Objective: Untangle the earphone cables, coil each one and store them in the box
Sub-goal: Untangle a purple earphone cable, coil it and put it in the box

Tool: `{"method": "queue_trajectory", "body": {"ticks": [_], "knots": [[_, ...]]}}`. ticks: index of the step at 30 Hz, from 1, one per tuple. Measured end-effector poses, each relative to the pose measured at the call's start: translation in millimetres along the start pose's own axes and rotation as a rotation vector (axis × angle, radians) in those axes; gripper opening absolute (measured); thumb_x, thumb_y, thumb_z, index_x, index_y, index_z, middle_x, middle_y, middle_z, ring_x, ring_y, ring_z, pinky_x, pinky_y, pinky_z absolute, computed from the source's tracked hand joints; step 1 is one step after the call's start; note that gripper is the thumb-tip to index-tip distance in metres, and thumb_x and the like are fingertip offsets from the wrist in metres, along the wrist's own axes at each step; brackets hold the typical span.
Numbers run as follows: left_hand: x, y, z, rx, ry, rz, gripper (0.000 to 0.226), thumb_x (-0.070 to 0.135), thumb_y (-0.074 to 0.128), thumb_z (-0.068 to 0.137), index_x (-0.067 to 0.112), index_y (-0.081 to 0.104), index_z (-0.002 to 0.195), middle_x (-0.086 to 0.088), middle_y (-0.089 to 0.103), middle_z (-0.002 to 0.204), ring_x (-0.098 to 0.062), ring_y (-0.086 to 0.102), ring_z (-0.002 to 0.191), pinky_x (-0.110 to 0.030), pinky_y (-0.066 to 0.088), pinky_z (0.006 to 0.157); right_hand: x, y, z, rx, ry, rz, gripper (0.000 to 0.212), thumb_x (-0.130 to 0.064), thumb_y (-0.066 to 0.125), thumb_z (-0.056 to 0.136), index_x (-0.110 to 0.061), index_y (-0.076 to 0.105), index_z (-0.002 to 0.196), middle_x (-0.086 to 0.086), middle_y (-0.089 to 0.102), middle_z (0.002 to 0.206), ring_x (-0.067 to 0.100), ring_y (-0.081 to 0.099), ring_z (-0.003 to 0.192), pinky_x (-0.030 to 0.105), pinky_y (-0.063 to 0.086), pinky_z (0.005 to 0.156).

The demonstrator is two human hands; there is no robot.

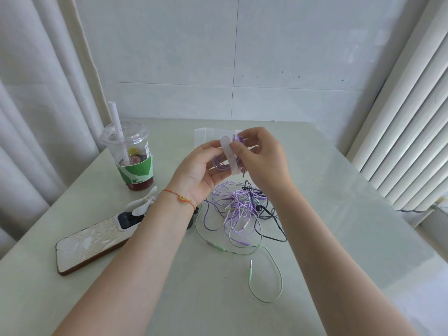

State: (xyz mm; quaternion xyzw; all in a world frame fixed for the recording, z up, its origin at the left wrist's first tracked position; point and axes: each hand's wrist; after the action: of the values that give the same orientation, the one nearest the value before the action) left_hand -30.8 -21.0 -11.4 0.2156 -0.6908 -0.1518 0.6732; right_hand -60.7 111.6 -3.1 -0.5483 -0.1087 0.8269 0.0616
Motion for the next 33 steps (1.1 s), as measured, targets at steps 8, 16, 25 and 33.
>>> {"method": "queue_trajectory", "body": {"ticks": [8, 16, 25, 33], "knots": [[1.7, 2.2, -0.8, 0.020, 0.067, 0.081, 0.014, 0.016, 0.065, 0.088, 0.009, 0.069, 0.099, -0.013, 0.066, 0.091, -0.026, 0.068, 0.081, -0.037, 0.060, 0.077, -1.9, -2.2, -0.7, -0.045, 0.071, 0.119, 0.010, -0.018, 0.069, 0.088, -0.010, 0.069, 0.094, 0.013, 0.073, 0.083, 0.015, 0.062, 0.055, 0.025, 0.047, 0.050], [-0.2, 3.0, -2.2, -0.033, 0.072, 0.041, 0.029, 0.026, 0.062, 0.092, 0.006, 0.071, 0.110, -0.012, 0.072, 0.102, -0.023, 0.071, 0.090, -0.030, 0.058, 0.075, -2.7, -3.0, -2.2, -0.035, 0.107, 0.304, 0.015, -0.015, 0.069, 0.089, -0.007, 0.074, 0.101, 0.020, 0.073, 0.082, 0.013, 0.058, 0.055, 0.021, 0.044, 0.051], [-0.5, -0.6, 0.4, 0.030, 0.048, 0.018, 0.024, 0.028, 0.060, 0.095, 0.009, 0.074, 0.090, -0.011, 0.074, 0.084, -0.022, 0.073, 0.082, -0.031, 0.059, 0.071, -4.5, 4.0, -4.8, -0.089, 0.074, 0.221, 0.020, -0.013, 0.056, 0.097, -0.007, 0.074, 0.104, -0.003, 0.070, 0.064, 0.001, 0.056, 0.049, 0.014, 0.043, 0.054], [-1.5, 1.2, -0.9, -0.042, 0.035, 0.100, 0.027, 0.029, 0.057, 0.096, 0.007, 0.072, 0.099, -0.011, 0.073, 0.086, -0.021, 0.072, 0.080, -0.029, 0.059, 0.073, 1.2, 2.8, -1.7, -0.006, 0.088, 0.159, 0.006, -0.021, 0.067, 0.090, -0.018, 0.070, 0.093, -0.008, 0.068, 0.073, 0.007, 0.057, 0.056, 0.020, 0.044, 0.055]]}}
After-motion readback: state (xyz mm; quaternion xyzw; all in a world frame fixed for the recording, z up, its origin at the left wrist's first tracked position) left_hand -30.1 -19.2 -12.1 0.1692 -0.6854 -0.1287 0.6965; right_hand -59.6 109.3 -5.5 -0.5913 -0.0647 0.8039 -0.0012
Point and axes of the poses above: each hand's wrist, its own z-axis towards the middle knuckle, its own y-axis out of the palm, x = y × z
